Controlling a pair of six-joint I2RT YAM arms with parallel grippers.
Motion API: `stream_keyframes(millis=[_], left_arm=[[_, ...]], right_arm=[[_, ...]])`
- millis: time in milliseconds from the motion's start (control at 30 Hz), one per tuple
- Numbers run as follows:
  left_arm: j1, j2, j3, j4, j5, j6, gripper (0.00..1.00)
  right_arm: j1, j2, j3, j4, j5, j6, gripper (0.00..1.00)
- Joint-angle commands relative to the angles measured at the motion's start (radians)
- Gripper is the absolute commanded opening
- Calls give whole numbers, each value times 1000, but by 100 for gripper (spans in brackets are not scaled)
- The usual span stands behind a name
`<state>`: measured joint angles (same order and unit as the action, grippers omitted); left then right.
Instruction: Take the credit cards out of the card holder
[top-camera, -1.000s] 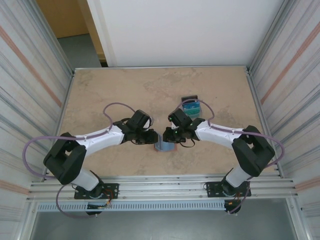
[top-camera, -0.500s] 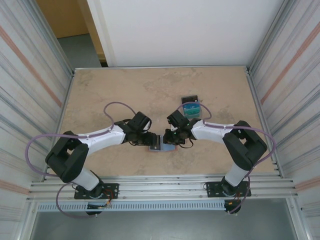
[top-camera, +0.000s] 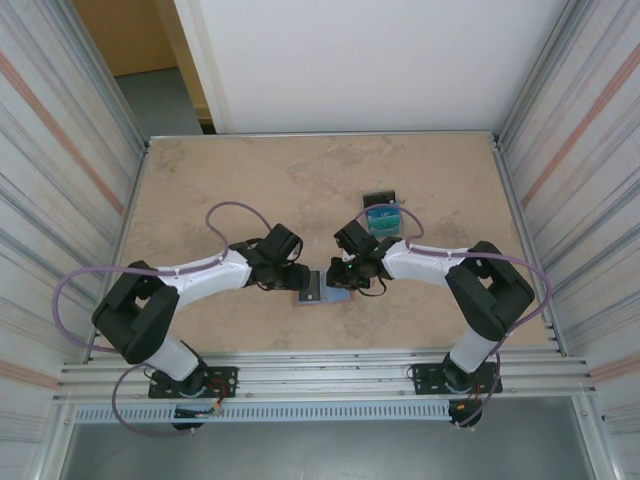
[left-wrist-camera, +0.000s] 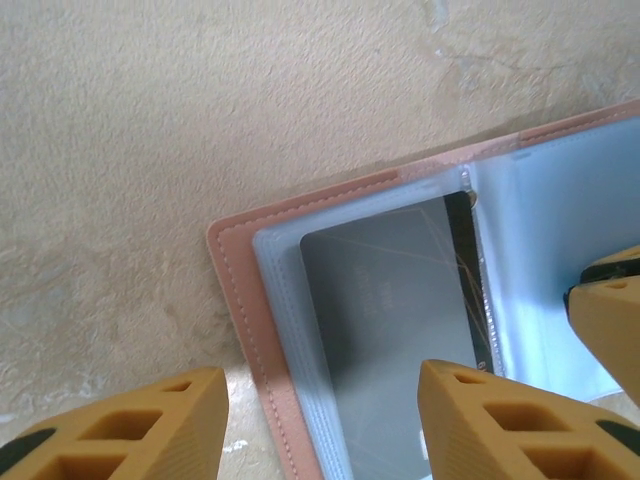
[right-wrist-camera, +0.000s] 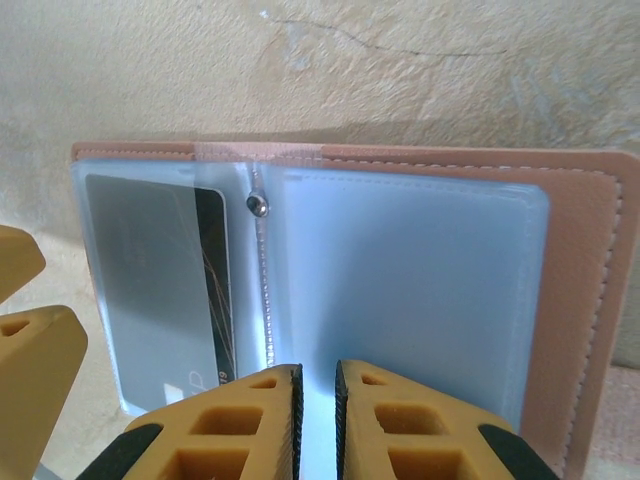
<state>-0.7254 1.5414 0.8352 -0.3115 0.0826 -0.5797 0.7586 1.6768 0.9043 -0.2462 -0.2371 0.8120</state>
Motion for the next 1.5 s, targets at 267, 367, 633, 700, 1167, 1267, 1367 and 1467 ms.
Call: stream_keyframes(millis=[267,367,633,700,1167,1267,1367,1467], left_arm=[[6,86,-6,106,42,-15,51],[6,89,10,97,33,-5,52],[9,19,38,30,-22,21,56],[7,-17,34,11,-39,18,59],[8,-241,-9,-81,-176,-45,99],[5,-265,-29,-83,-204,-67,99],[-10,-279,-42,-99,-257,-74,99],[-42,-266,-37,-145,-339,-74,99]], right_arm=[[-7,-74,-85,25,71,74,18],[-8,-85,-86,19,77,76,18],[-9,-154,-73,-12,105,77,19],[-15,-188,-62,-29,122,67,20],[-218,-452,-8,-194,188,-71,43],[-223,-483,-25,-200,178,-95,44],[-223,-497,-40,-205,155,-104,43],[-223,-494,-52,-177,96,-103,43]])
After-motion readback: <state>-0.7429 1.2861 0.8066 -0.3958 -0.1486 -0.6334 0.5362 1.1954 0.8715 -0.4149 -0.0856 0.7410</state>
